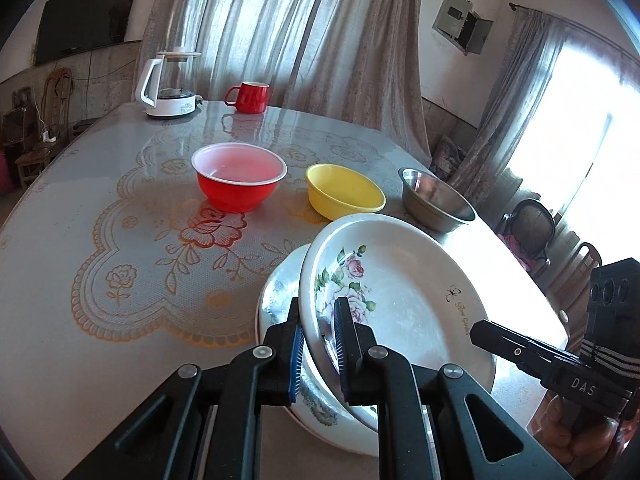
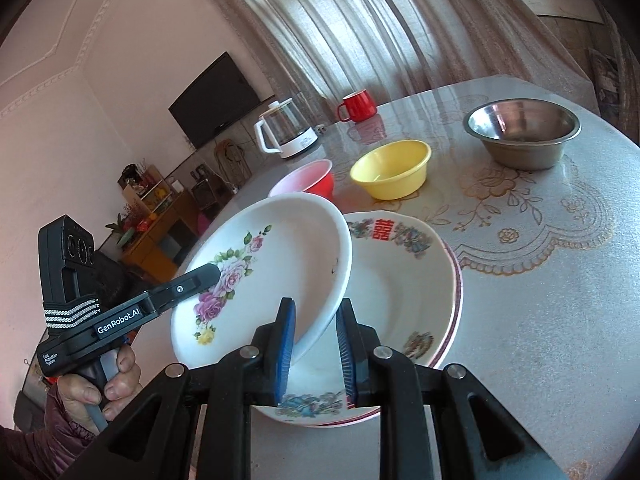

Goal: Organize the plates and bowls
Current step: 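Lower the pink-rose plate onto the double-happiness plate with both tools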

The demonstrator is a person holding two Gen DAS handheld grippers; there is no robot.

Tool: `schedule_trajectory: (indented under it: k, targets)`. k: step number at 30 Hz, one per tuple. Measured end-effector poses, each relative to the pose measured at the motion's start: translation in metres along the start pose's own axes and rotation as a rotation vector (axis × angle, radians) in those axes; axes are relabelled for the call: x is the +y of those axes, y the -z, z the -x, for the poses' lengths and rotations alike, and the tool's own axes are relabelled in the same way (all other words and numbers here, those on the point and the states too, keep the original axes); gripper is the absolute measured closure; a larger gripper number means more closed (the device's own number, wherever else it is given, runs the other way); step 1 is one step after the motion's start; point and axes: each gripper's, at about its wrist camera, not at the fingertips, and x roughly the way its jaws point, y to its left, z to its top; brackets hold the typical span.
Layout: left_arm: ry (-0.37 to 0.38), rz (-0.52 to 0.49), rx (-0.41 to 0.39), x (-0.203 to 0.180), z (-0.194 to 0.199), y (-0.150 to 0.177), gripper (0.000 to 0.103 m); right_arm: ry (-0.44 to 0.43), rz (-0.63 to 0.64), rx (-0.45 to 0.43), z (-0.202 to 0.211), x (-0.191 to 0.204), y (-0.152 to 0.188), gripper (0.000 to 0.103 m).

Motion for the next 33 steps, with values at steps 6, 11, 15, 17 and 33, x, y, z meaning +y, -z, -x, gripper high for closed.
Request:
schedule_trajectory:
  k: [6, 11, 15, 17, 33]
  targets:
    - [-0.009, -0.022, 0.058, -0.004, -0.020, 0.005, 0.088, 0.044, -0.036, 0.020, -0.008, -0.018, 0.002, 0.083]
    - [-0.039, -0.042, 0.095, -0.005, -0.031, 0.009, 0.087, 0.105, -0.007, 0.045, -0.016, -0.019, 0.004, 0.083]
    - [-0.033, -0.032, 0.095, -0.003, -0.031, 0.010, 0.086, 0.161, 0.058, 0.039, -0.020, -0.012, 0.005, 0.082]
    - [-0.038, -0.030, 0.100, -0.003, -0.030, 0.010, 0.086, 0.185, 0.087, 0.036, -0.021, -0.009, 0.004, 0.081]
    - [-0.053, -0.018, 0.093, -0.004, -0.020, 0.012, 0.084, 0.254, 0.162, 0.051, -0.025, 0.004, 0.002, 0.072]
